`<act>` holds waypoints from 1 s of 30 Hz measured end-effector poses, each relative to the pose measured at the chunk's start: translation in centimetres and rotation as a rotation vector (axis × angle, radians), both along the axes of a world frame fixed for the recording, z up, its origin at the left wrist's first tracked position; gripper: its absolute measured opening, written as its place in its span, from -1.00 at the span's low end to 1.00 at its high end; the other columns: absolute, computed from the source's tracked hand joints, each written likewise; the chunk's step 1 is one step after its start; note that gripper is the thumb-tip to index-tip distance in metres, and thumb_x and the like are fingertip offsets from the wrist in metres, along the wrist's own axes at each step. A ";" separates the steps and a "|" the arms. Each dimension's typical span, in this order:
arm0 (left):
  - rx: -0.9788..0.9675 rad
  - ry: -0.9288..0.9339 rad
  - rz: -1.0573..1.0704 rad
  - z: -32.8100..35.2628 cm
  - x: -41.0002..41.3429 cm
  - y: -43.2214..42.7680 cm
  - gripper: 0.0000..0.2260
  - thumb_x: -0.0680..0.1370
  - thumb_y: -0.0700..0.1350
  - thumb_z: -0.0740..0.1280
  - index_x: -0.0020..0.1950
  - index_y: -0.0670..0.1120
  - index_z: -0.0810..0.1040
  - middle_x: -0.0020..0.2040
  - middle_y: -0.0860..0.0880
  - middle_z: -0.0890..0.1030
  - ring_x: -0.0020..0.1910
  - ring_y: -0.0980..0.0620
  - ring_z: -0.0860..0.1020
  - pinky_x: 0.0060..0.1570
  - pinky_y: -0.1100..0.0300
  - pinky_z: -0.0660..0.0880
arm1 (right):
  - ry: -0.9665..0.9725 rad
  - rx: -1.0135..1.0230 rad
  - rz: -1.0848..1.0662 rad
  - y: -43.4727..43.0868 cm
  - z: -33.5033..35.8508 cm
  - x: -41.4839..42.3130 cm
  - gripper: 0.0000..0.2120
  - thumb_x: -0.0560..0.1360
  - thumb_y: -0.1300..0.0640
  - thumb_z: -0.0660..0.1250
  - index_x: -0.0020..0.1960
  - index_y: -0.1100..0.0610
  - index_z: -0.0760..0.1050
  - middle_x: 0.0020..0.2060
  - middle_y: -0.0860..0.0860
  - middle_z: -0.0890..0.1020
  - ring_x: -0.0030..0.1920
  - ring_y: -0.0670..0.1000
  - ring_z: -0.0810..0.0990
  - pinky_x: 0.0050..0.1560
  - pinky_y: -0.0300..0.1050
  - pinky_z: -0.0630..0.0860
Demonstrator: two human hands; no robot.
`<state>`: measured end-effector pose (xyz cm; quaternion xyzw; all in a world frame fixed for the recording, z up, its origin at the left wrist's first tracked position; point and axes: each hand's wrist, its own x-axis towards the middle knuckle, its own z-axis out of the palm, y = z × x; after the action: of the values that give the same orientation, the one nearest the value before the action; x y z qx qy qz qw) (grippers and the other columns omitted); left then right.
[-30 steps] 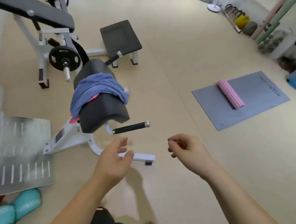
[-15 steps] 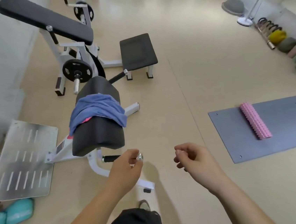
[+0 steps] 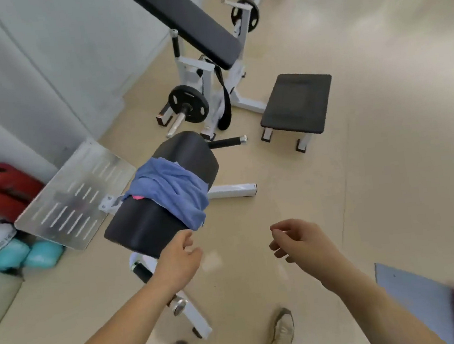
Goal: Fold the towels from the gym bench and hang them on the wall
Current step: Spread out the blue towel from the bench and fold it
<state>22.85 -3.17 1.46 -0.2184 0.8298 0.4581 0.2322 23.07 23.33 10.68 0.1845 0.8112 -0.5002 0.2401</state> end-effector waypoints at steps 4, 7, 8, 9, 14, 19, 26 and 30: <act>0.015 -0.003 0.191 1.1 -1.1 3.7 -0.55 0.58 -0.11 0.37 0.46 0.01 0.40 0.27 0.08 0.51 0.18 0.06 0.52 0.15 0.14 0.43 | -0.012 0.014 0.178 2.5 0.5 -6.6 -0.86 0.64 0.07 0.30 0.12 -0.02 0.62 -0.11 0.01 0.76 -0.06 0.05 0.74 -0.03 -0.07 0.61; 0.009 0.017 0.264 1.9 -1.5 5.2 -0.57 0.59 -0.15 0.36 0.46 -0.03 0.40 0.21 0.11 0.48 0.11 0.10 0.51 0.14 0.17 0.40 | -0.049 -0.055 0.320 2.3 1.7 -9.6 -0.86 0.64 0.05 0.30 0.10 -0.02 0.62 -0.12 0.01 0.76 -0.06 0.05 0.75 0.02 0.01 0.66; 0.005 0.032 0.295 2.2 -2.4 5.4 -0.58 0.59 -0.15 0.36 0.45 -0.03 0.41 0.21 0.10 0.49 0.12 0.09 0.52 0.15 0.17 0.40 | -0.046 -0.067 0.356 2.0 1.9 -11.2 -0.87 0.64 0.05 0.29 0.08 -0.02 0.62 -0.12 0.01 0.76 -0.06 0.06 0.75 0.03 0.01 0.66; 0.003 0.045 0.338 2.2 -3.3 5.3 -0.61 0.59 -0.16 0.36 0.41 -0.01 0.43 0.17 0.12 0.51 0.13 0.08 0.52 0.14 0.17 0.41 | -0.038 -0.062 0.386 1.4 1.7 -12.7 -0.86 0.64 0.06 0.29 0.08 -0.02 0.62 -0.11 0.02 0.75 -0.05 0.07 0.75 0.04 0.00 0.66; -0.129 0.065 0.406 0.4 -6.8 3.1 -0.83 0.61 -0.17 0.35 0.06 0.06 0.40 -0.13 0.24 0.47 -0.14 0.18 0.50 -0.21 0.38 0.37 | -0.079 -0.054 0.518 -2.8 -1.1 -18.1 -0.85 0.66 0.08 0.26 0.10 0.02 0.61 -0.06 0.06 0.74 -0.10 0.04 0.74 0.04 0.03 0.68; -0.253 0.091 0.513 -4.0 -13.6 -1.8 -0.83 0.61 -0.09 0.33 -0.07 -0.18 0.59 -0.17 -0.09 0.63 -0.20 -0.02 0.57 -0.26 0.24 0.47 | -0.043 -0.020 0.599 -7.7 -3.3 -24.5 -0.81 0.67 0.14 0.24 0.12 0.02 0.62 -0.12 0.03 0.74 -0.12 0.04 0.74 0.00 0.00 0.68; -0.264 -0.030 0.635 -7.3 -20.2 -4.0 -0.84 0.57 -0.02 0.41 -0.12 0.00 0.46 -0.01 -0.01 0.43 -0.27 0.08 0.50 -0.25 0.30 0.37 | -0.093 0.044 0.705 -14.8 -4.4 -33.4 -0.83 0.68 0.13 0.24 0.10 -0.02 0.61 -0.12 0.00 0.74 -0.07 0.05 0.73 0.02 0.01 0.68; -0.163 -0.058 0.778 -5.0 -21.5 -3.5 -0.89 0.54 -0.16 0.40 -0.14 -0.12 0.52 -0.13 -0.10 0.56 -0.27 0.01 0.53 -0.19 0.10 0.57 | -0.039 0.039 0.833 -16.7 -3.2 -36.6 -0.80 0.65 0.21 0.27 0.05 -0.02 0.63 -0.18 0.00 0.75 -0.14 -0.01 0.74 -0.04 -0.11 0.69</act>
<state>1.40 -6.67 -3.54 -0.5471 0.7118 0.4380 0.0466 -13.50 6.63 7.51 -0.1454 0.8212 -0.3414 0.4336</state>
